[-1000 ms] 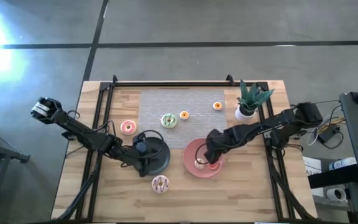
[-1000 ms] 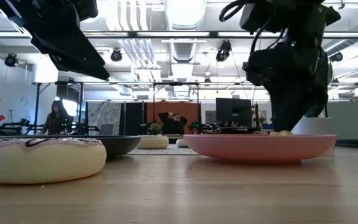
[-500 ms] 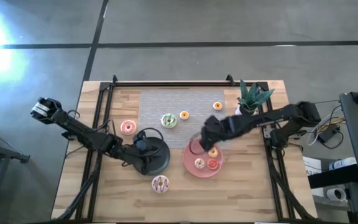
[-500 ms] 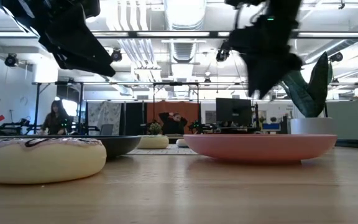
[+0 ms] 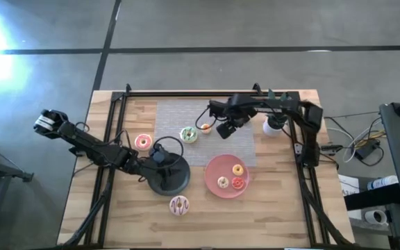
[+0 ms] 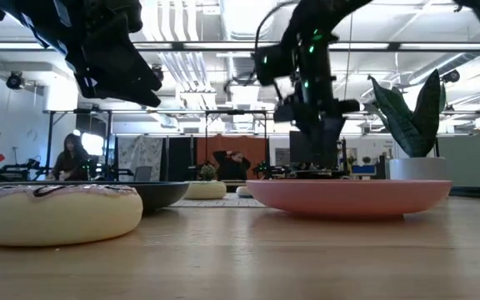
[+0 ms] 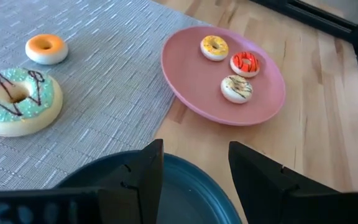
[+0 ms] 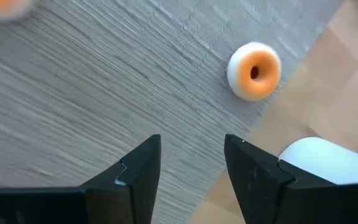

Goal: Pick & Place donuts
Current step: Put the small pink donut on the pink plate

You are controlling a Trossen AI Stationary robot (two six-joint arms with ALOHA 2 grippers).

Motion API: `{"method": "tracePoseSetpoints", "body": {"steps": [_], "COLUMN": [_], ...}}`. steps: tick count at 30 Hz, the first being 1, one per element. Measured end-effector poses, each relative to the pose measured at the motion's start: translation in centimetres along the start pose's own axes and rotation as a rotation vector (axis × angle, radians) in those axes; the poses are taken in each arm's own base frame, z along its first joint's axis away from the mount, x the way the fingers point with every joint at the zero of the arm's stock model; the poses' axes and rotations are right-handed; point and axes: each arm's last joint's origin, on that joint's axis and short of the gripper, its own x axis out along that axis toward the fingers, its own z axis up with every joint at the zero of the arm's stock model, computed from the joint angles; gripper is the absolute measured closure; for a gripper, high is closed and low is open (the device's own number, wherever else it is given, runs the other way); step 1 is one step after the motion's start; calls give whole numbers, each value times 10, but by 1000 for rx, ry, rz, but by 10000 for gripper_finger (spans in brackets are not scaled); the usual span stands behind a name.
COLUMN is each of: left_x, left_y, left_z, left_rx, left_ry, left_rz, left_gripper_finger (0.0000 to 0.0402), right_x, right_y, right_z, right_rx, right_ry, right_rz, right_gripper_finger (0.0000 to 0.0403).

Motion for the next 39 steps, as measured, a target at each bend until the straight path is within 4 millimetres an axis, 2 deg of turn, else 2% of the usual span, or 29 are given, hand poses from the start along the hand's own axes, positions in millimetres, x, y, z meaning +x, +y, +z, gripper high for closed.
{"method": "tracePoseSetpoints", "body": {"steps": [9,14,21,31,39], "left_x": [2,8,15,17,18], "left_y": [6,19,36,44,46], "left_z": [4,13,23,28,29], "left_rx": [-31,-87,-129,-149,-147], "left_ry": [28,2,-1,-16,-19], "left_rz": [-21,37,65,96,101], "left_gripper_finger": [245,245,245,245,245], "right_x": [24,38,48,69,70], "right_y": [-16,-35,-57,-61,-58], "right_z": [21,34,51,41,45], "right_rx": [1,-12,16,-20,-54], "right_ry": [67,81,81,123,72], "right_rz": [-12,-32,89,87,98], "right_gripper_finger": [234,234,234,234,246]}}
